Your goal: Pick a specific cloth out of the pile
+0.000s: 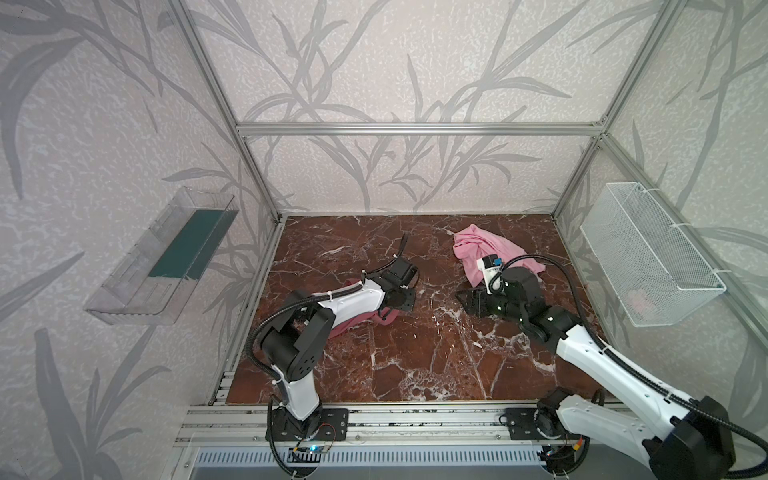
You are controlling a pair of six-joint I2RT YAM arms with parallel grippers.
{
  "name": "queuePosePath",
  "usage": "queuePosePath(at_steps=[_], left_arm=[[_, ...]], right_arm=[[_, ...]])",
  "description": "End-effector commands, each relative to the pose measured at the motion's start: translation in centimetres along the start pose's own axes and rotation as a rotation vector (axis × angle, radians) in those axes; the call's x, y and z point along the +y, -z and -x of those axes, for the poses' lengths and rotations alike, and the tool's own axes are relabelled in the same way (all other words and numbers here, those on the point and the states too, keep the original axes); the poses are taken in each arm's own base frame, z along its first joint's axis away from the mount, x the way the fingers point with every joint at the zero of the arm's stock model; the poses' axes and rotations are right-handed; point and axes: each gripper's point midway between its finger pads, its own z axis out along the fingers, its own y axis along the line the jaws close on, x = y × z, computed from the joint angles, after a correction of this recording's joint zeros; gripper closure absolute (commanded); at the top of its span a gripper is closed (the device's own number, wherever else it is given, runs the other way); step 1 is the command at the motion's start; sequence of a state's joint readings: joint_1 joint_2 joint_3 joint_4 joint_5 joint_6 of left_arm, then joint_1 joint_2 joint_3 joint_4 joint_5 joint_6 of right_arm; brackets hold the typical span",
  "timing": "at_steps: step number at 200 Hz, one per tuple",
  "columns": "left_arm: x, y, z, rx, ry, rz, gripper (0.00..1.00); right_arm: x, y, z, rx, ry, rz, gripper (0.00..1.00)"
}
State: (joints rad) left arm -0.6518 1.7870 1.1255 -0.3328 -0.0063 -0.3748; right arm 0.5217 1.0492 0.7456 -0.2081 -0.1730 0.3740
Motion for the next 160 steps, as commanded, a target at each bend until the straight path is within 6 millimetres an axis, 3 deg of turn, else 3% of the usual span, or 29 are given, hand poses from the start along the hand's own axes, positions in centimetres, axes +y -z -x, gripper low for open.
queuePosePath(at_steps=[1,88,128,149,160], left_arm=[[0.2,-0.7,0.7,-0.013,-0.013,0.029,0.61],[0.8,-3.1,-1.1,0.06,-0.039,0.065,0.62],[1.4,-3.5,-1.9,0.08,-0.042,0.088,0.79],[1.4,-3.2,-1.8,0.072,-0.039,0.086,1.0],[1.2,-2.8,-1.4,0.059,-0.037,0.076,1.0]], right_arm=[[0.7,-0.1,0.9,0.0,0.011,0.028,0.3],[0.6,0.0,1.1,-0.008,0.006,0.022,0.3],[0.5,0.5,0.9,-0.029,-0.012,0.024,0.3],[0.4,0.7,0.8,-0.03,-0.007,0.018,0.3],[0.5,0.7,0.9,-0.027,0.001,0.015,0.3]])
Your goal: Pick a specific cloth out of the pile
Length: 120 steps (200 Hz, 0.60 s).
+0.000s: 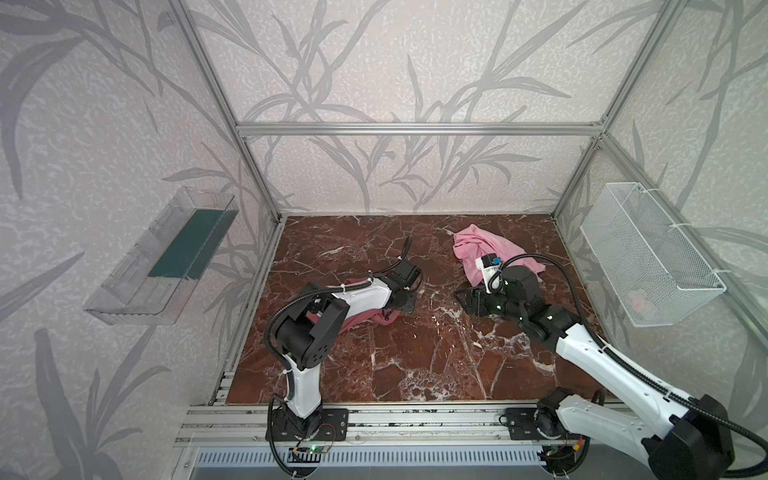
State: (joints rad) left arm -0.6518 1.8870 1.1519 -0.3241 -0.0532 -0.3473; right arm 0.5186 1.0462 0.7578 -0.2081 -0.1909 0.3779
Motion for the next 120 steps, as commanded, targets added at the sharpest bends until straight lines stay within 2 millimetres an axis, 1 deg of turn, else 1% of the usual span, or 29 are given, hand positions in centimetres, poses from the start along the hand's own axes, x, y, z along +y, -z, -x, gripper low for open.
queuePosePath(at_steps=[1,18,25,38,57,74,87,105,120], left_arm=[[0.2,0.1,-0.5,0.014,-0.003,0.009,1.0],[-0.4,1.2,0.8,-0.023,0.003,-0.021,1.0],[-0.9,1.9,1.7,-0.044,0.003,-0.041,1.0],[-1.5,3.6,3.5,-0.093,0.001,-0.071,1.0],[-2.3,6.6,6.3,-0.177,-0.006,-0.105,1.0],[-2.3,9.3,8.7,-0.255,-0.005,-0.108,1.0],[-2.2,11.2,10.2,-0.312,-0.007,-0.109,1.0],[-1.8,13.7,11.6,-0.381,0.005,-0.118,1.0],[-1.1,15.2,12.1,-0.415,0.014,-0.112,1.0]], right_arm=[[0.0,0.5,0.4,-0.018,0.004,-0.006,0.3],[0.0,0.5,0.6,-0.016,0.012,-0.009,0.3],[0.0,0.5,0.6,-0.016,0.012,-0.01,0.3],[0.0,0.5,0.7,-0.022,0.011,-0.009,0.3],[0.1,0.6,0.8,-0.027,0.011,-0.007,0.3],[0.1,0.6,0.9,-0.028,0.014,-0.011,0.3],[0.1,0.7,1.0,-0.029,0.017,-0.013,0.3],[0.2,0.9,1.2,-0.035,0.02,-0.011,0.3],[0.3,0.9,1.4,-0.038,0.02,-0.008,0.3]])
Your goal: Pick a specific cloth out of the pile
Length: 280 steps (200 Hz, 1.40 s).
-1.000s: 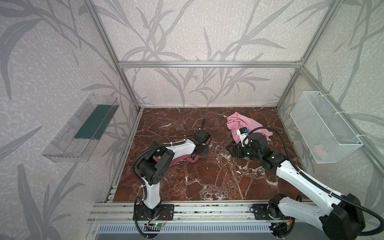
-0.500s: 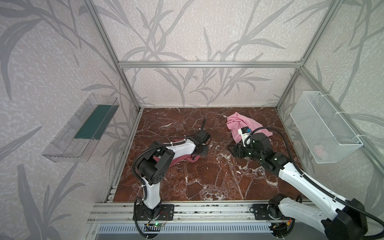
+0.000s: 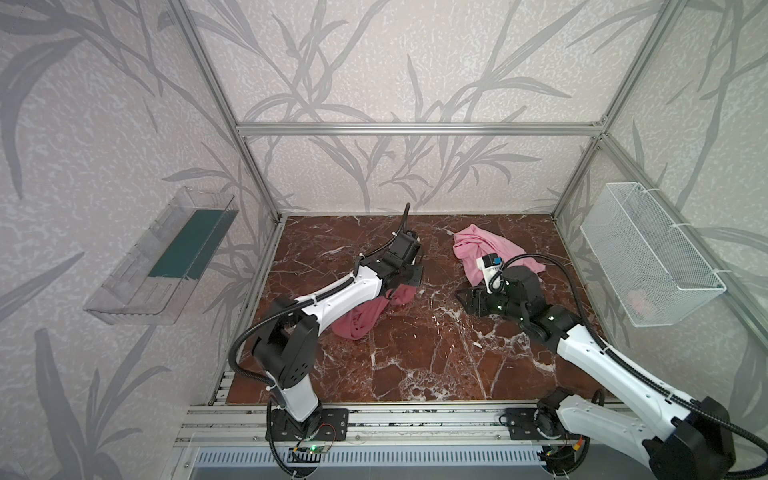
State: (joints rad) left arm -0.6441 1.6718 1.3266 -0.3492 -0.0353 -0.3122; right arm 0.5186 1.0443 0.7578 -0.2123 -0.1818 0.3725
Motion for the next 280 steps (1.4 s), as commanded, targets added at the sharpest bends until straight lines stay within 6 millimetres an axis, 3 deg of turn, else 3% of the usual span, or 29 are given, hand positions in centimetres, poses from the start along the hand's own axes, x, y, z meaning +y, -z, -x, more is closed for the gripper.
queuePosePath(at_steps=[1,28,65,101,151,186,226,280], left_arm=[[0.8,2.5,2.5,-0.078,-0.006,0.018,1.0],[2.8,4.4,2.8,-0.106,0.028,0.059,1.0],[6.2,6.8,1.2,-0.133,0.112,0.102,1.0],[9.3,8.3,-2.0,-0.108,0.186,0.16,1.0],[12.0,9.7,-6.7,-0.051,0.241,0.248,1.0],[13.4,9.2,-10.7,0.026,0.291,0.306,1.0],[15.4,7.2,-15.4,0.126,0.351,0.39,1.0],[16.1,3.9,-17.6,0.194,0.391,0.382,1.0]], right_arm=[[0.4,0.9,1.4,-0.037,0.014,0.001,0.3],[0.6,1.0,1.5,-0.039,0.016,0.007,0.3],[0.8,0.9,1.7,-0.038,0.012,0.016,0.3],[1.0,0.6,1.9,-0.039,0.008,0.026,0.3],[1.6,-0.2,2.3,-0.027,0.007,0.055,0.3],[1.9,-0.7,2.7,-0.025,0.008,0.069,0.3],[2.2,-1.3,2.7,-0.014,0.001,0.092,0.3],[2.2,-1.3,2.6,-0.013,-0.003,0.095,0.3]])
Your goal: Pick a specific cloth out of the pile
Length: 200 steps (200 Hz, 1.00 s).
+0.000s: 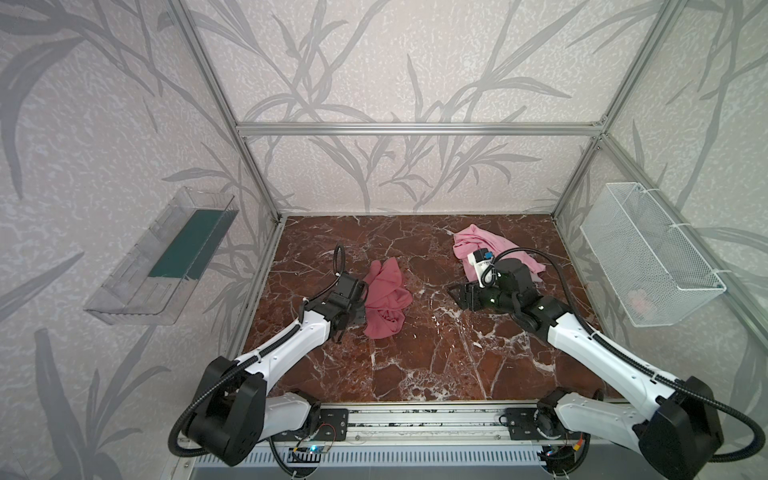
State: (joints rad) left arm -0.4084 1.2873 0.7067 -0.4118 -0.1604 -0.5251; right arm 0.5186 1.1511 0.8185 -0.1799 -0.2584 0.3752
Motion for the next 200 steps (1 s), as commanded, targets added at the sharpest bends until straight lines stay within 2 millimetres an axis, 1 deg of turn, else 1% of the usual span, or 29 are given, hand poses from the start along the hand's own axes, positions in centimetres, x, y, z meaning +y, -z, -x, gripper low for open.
queuePosePath(at_steps=[1,20,37,50,64,67,69,75,78,99,107,129,155,181,200], left_arm=[[0.1,-1.5,-0.2,0.016,0.041,0.002,1.0],[-0.4,-2.5,-1.1,0.075,0.037,-0.007,1.0],[-0.6,-3.0,-1.4,0.108,0.033,-0.009,1.0],[-0.8,-3.2,-1.4,0.11,0.036,-0.019,1.0],[-0.9,-2.9,-1.3,0.108,0.043,-0.023,1.0],[-0.9,-2.8,-1.3,0.107,0.044,-0.024,1.0],[-0.9,-2.7,-1.3,0.106,0.046,-0.025,0.98],[-0.8,-2.5,-1.2,0.102,0.049,-0.027,0.88],[-0.8,-2.3,-1.1,0.096,0.05,-0.027,0.85],[-0.4,-0.6,-0.4,0.064,0.041,-0.028,0.71],[-0.4,0.1,-0.1,0.051,0.015,-0.037,0.68],[0.1,1.9,-0.2,0.051,0.011,-0.029,0.66],[0.4,3.5,-1.5,0.066,0.002,-0.04,0.66],[-0.5,4.7,-2.8,0.081,-0.017,-0.085,0.65],[-1.9,4.8,-3.8,0.089,-0.032,-0.148,0.63]], right_arm=[[1.0,0.6,1.9,-0.054,0.005,0.029,0.3],[0.9,0.7,1.9,-0.056,0.004,0.027,0.3],[0.9,0.8,1.7,-0.054,0.005,0.026,0.3],[0.8,0.8,1.6,-0.055,0.005,0.021,0.3],[0.8,0.9,1.6,-0.057,0.006,0.02,0.3],[0.8,0.9,1.6,-0.056,0.006,0.02,0.3],[0.8,0.9,1.6,-0.055,0.006,0.019,0.3],[0.8,1.0,1.6,-0.057,0.006,0.02,0.3],[0.8,1.0,1.6,-0.058,0.008,0.02,0.3],[0.9,1.1,1.7,-0.061,0.012,0.019,0.3],[0.9,1.2,1.8,-0.063,0.012,0.019,0.3],[0.9,1.1,1.8,-0.065,0.008,0.023,0.3],[0.9,1.0,1.7,-0.063,0.002,0.025,0.3],[0.9,0.8,1.7,-0.063,-0.001,0.03,0.3],[1.0,0.7,1.8,-0.067,-0.009,0.037,0.3]])
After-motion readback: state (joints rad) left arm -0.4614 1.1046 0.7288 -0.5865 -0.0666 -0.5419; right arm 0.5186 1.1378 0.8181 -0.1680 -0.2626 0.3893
